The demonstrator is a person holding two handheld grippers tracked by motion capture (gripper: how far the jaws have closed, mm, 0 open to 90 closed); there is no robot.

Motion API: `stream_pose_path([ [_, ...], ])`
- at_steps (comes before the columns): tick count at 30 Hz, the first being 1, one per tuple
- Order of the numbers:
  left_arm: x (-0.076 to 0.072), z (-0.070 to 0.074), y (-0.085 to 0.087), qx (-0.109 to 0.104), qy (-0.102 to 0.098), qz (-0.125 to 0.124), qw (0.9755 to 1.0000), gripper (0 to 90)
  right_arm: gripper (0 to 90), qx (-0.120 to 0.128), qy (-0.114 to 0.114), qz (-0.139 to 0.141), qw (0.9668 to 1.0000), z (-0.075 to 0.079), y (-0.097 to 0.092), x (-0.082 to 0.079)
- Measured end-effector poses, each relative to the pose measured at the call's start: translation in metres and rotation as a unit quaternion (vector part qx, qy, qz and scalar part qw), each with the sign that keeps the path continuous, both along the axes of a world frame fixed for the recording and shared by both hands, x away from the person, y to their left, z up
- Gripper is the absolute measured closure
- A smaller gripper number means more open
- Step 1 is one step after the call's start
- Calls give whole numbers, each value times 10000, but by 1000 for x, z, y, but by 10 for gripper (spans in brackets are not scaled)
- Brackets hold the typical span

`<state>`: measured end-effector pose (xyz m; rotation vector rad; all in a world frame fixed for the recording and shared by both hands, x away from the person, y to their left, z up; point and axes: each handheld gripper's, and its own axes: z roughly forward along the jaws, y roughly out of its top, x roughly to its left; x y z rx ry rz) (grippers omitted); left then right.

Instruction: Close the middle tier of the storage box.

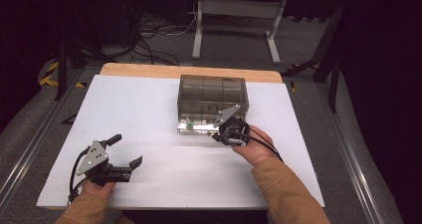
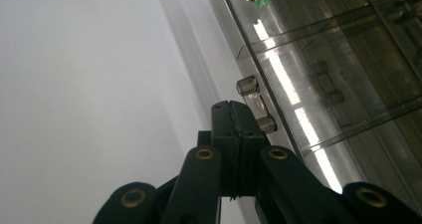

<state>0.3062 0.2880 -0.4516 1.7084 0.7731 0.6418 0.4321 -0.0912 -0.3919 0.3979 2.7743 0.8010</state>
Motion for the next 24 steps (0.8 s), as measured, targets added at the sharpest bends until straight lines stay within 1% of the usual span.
stream_pose_path([
  [1, 0, 0, 0, 0, 0, 0, 10000, 9, 900, 0, 0, 0, 10000, 0, 0, 0],
  [2, 0, 0, 0, 1, 0, -1, 10000, 9, 900, -65, 40, 7, 10000, -2, -1, 1],
  [8, 0, 0, 0, -1, -6, 1, 10000, 9, 900, -249, 116, -12, 9996, -7, -1, 5],
  [11, 0, 0, 0, -6, -6, 3, 10000, 9, 900, -277, 137, -26, 9995, -10, -1, 6],
  [14, 0, 0, 0, -4, -6, 0, 10000, 9, 900, -369, 196, -53, 9991, -12, -1, 8],
  [20, 0, 0, 0, -7, -3, 0, 10000, 9, 900, -481, 196, -75, 9986, -16, -3, 10],
  [24, 0, 0, 0, -3, -6, -2, 10000, 9, 900, -522, 208, -142, 9983, -18, -4, 11],
])
